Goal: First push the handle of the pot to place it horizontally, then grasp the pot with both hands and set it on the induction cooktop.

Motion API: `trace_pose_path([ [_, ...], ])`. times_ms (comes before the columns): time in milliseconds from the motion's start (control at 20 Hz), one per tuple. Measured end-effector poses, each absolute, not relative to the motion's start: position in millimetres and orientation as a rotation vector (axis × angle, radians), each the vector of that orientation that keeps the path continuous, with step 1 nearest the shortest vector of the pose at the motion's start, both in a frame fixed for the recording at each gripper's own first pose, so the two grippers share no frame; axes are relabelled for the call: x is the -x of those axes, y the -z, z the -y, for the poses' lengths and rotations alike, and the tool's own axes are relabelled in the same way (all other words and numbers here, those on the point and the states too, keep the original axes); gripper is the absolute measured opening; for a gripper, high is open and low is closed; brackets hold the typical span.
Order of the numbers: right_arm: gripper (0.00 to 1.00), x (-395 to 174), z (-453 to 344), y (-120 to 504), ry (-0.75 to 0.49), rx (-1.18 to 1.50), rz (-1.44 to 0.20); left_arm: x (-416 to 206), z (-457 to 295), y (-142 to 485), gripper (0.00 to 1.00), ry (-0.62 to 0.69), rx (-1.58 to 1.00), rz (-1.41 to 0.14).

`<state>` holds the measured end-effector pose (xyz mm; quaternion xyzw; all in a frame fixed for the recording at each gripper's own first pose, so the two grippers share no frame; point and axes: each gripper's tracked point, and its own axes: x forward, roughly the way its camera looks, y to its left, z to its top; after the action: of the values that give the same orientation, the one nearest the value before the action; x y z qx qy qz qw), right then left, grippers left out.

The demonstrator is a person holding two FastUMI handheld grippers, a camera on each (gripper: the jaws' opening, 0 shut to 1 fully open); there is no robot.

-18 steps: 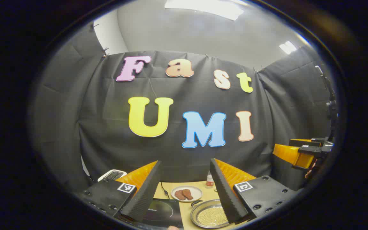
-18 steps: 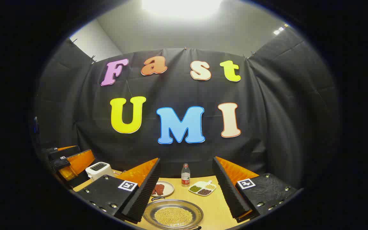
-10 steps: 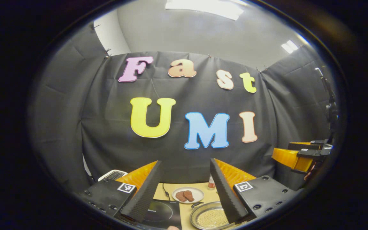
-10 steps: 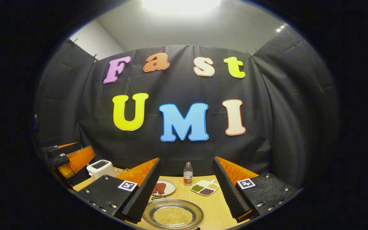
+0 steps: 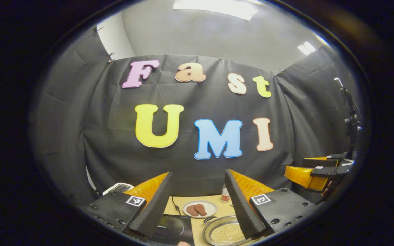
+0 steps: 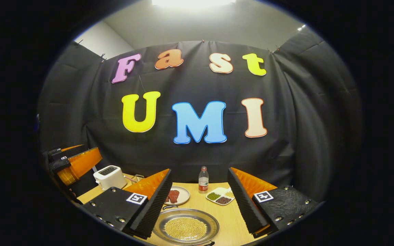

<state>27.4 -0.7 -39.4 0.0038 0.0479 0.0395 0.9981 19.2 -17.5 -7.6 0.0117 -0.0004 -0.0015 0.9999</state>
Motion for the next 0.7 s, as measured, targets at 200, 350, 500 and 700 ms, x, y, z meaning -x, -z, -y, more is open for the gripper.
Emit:
trace_pose_path([
  [200, 0.92, -27, -2, 70, -0.095, -0.003, -0.165, -19, 19, 10, 0.96, 0.008, -0.030, -0.007],
  [350, 0.95, -24, -5, 100, -0.116, -0.007, -0.241, -15, 18, 12, 0.97, 0.004, -0.029, -0.012],
  [500, 0.88, -18, -9, 131, -0.145, -0.009, -0.312, -12, 16, 19, 0.94, 0.001, -0.028, -0.027],
  [700, 0.60, -8, -10, 179, -0.154, 0.008, -0.423, -10, 16, 24, 0.96, 0.002, -0.023, -0.037],
])
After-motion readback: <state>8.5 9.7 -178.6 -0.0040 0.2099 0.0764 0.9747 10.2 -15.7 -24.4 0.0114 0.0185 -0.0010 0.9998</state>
